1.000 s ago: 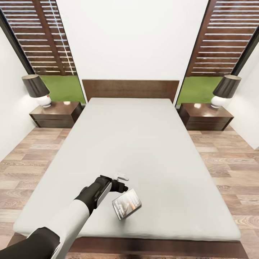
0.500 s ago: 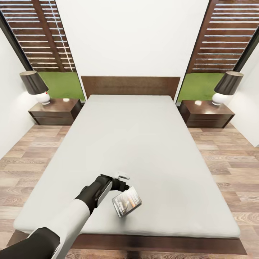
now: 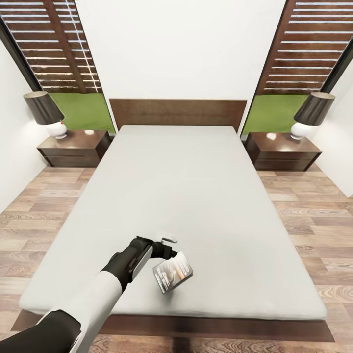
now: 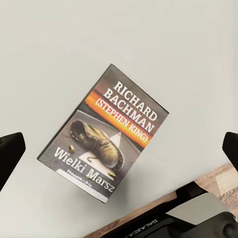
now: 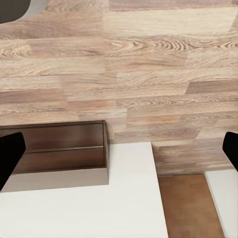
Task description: In the bedroom, move the book from the bed onto either nightstand, and place the two sandals side by side next to the bed.
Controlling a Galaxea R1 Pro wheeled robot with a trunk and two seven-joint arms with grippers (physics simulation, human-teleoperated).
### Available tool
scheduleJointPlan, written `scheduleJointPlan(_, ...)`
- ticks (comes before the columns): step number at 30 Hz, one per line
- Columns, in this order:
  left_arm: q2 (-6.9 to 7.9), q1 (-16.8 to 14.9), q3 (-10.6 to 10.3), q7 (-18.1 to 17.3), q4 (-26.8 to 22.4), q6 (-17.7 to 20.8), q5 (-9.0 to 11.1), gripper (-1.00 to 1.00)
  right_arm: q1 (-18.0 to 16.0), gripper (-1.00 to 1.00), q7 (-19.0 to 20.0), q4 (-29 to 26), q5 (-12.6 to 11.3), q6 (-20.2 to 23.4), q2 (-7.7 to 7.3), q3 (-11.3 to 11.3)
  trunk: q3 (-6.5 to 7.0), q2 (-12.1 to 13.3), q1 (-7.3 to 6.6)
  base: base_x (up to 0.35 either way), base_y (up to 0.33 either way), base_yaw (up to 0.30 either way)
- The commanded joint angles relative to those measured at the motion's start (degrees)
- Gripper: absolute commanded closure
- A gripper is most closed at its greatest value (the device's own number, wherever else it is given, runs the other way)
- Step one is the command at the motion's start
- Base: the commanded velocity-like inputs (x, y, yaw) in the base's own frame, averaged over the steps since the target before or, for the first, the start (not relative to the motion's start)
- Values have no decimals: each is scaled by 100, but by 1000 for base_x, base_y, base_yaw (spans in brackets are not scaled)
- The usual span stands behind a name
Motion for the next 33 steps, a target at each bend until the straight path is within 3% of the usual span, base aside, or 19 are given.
scheduleJointPlan(1,3,-4,-17,19,-9,29,58,-100,-2,-100,14,11,52,-34,-3,-50,-16,-7,2,0,0,0)
scheduleJointPlan(33,4,-4,-10,43,-21,-4,59,-100,-2,-100,23,9,69,-50,-1,-46,-268,-7,2,0,0,0)
